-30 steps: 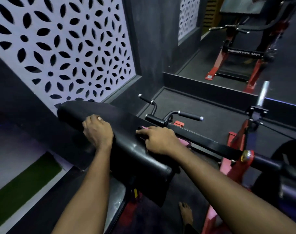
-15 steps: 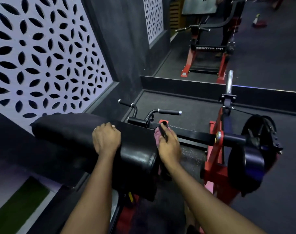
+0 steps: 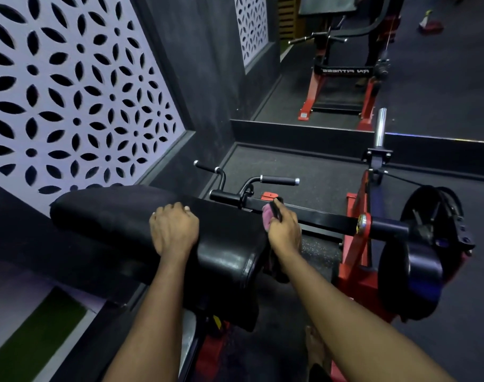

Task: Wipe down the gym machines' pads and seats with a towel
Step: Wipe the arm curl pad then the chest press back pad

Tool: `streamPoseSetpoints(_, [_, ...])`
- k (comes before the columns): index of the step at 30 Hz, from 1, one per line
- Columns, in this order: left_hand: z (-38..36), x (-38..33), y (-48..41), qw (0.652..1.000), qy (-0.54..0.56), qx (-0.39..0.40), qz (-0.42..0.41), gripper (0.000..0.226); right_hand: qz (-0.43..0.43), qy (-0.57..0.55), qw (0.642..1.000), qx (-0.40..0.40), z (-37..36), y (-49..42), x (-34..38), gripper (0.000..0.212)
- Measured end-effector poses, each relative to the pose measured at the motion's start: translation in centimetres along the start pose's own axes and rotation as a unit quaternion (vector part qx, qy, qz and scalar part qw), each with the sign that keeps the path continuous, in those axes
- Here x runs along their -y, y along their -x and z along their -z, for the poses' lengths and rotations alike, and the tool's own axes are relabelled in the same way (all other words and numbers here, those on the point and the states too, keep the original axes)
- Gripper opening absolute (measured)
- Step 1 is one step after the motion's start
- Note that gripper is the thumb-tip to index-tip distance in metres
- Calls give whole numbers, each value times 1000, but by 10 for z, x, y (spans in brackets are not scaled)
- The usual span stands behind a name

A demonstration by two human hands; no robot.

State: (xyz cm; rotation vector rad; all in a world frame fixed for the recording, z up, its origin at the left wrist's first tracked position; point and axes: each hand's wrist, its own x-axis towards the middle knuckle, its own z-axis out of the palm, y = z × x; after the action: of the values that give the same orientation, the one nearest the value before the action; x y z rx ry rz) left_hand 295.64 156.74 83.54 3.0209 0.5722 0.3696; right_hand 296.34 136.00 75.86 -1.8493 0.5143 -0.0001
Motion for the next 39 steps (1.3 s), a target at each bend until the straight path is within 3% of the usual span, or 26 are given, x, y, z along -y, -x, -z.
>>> streamPoseSetpoints(8, [-2, 0, 0, 1000, -11, -8, -2, 33, 87, 3, 995, -54, 0, 49, -15, 54])
streamPoseSetpoints(16, [-4, -2, -2, 1000, -23, -7, 5, 31, -76, 29, 997, 14, -13, -64, -32, 58])
streamPoseSetpoints(20, [-3, -2, 0, 1000, -5, -12, 17, 29, -138, 7, 989, 43, -11, -75, -41, 75])
streamPoseSetpoints(24, [-2, -2, -3, 1000, -7, -6, 17, 27, -162, 4, 982, 97, -9, -81, -46, 73])
streamPoseSetpoints(27, [-1, -3, -6, 1000, -18, 1, 6, 27, -142, 94, 973, 154, -25, -140, -57, 78])
streamPoseSetpoints(29, [-2, -2, -8, 999, -31, 11, 2, 27, -106, 188, 943, 255, -32, -159, -34, 62])
streamPoseSetpoints(32, [-1, -3, -17, 999, -41, 21, -3, 27, -54, 227, 888, 396, -35, -158, 8, 44])
streamPoseSetpoints(34, [3, -4, -30, 999, -19, 32, 16, 30, -66, 230, 867, 436, -32, -161, 10, 42])
streamPoseSetpoints(36, [4, -4, -49, 997, 27, 62, 47, 30, -130, 216, 855, 452, -23, -167, 4, 25])
streamPoseSetpoints(39, [-7, 1, -69, 992, 41, 117, 37, 29, -116, 205, 849, 474, -22, -166, 1, 32])
